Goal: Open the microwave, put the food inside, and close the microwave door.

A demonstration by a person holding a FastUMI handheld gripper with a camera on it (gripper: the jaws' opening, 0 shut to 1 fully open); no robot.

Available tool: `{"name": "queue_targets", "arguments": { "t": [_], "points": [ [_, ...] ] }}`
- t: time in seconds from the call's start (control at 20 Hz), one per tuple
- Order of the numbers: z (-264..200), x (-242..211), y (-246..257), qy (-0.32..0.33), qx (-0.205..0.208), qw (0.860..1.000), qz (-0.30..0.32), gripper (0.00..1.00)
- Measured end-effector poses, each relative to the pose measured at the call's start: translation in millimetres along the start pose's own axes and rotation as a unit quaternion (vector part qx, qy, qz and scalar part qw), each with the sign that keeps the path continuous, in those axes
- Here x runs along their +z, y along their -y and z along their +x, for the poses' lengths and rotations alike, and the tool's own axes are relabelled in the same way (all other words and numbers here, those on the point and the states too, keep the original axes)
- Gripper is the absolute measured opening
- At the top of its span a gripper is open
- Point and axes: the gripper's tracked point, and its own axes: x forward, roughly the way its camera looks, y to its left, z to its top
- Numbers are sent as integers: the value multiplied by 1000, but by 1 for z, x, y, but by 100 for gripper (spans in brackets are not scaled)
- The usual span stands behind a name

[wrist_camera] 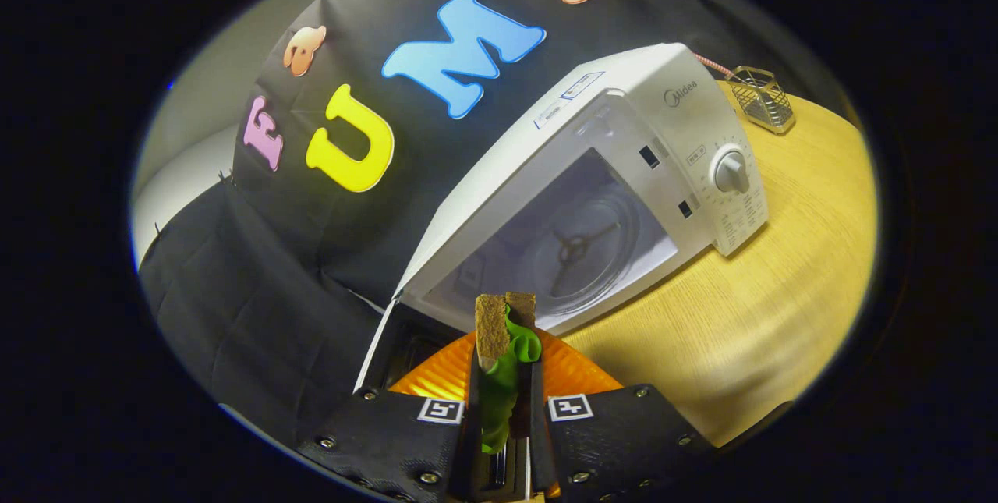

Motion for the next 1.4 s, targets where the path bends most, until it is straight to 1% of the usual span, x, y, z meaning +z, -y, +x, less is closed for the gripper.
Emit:
{"name": "queue_targets", "arguments": {
  "t": [0.25, 0.45, 0.55, 0.7, 0.85, 0.95, 1.0, 1.05, 1.1, 1.2, 1.25, 1.4],
  "points": [
    [59, 20, 8, 62, -5, 997, 43, 25],
    [100, 33, 31, 93, -29, 993, 59, 25],
    [117, 39, 37, 110, -31, 991, 68, 25],
    [137, 42, 46, 129, -44, 989, 63, 25],
    [154, 36, 53, 129, -61, 988, 54, 25],
    [154, 36, 58, 130, -80, 987, 38, 35],
    [153, 35, 65, 127, -97, 987, 21, 37],
    [153, 32, 68, 120, -107, 987, 6, 49],
    [149, 32, 70, 113, -113, 987, -9, 59],
    [137, 32, 82, 102, -147, 983, -42, 97],
    [128, 34, 84, 100, -156, 981, -60, 97],
    [97, 31, 75, 79, -153, 978, -114, 97]
  ]
}}
